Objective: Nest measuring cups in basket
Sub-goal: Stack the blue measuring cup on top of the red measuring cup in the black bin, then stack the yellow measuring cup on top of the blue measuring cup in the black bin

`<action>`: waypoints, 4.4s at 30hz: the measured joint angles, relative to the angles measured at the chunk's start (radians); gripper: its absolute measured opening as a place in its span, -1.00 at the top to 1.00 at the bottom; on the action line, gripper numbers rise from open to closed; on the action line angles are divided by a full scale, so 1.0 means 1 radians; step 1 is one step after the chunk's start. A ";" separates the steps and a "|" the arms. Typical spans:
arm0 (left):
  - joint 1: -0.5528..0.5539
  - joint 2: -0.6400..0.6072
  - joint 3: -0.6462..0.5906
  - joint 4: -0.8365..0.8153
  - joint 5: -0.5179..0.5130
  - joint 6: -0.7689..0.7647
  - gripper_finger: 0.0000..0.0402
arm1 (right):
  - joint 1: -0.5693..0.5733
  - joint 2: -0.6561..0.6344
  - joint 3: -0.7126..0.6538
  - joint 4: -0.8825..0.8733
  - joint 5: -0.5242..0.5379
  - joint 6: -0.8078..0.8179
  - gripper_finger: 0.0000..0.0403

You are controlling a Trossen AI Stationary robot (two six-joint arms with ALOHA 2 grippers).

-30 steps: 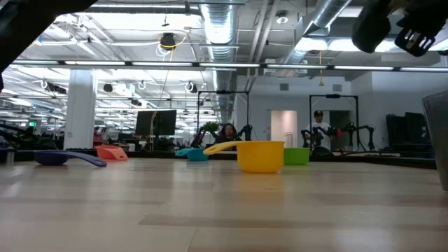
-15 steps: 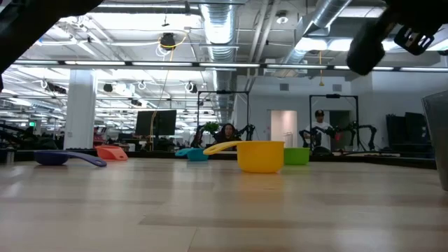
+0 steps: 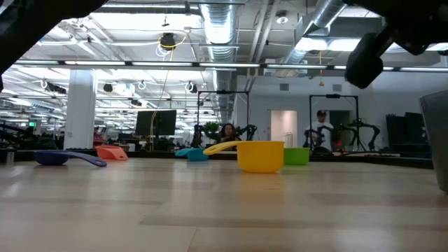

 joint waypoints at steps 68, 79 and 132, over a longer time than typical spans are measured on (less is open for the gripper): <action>0.015 0.000 0.000 0.043 0.050 -0.027 0.60 | 0.000 0.000 0.000 0.001 -0.001 0.000 0.41; 0.017 -0.001 0.000 0.092 0.073 0.019 0.60 | 0.000 0.000 0.000 0.019 -0.001 0.001 0.41; 0.031 -0.126 0.022 -0.272 0.485 -0.001 0.29 | 0.000 0.000 -0.001 0.121 -0.118 -0.021 0.41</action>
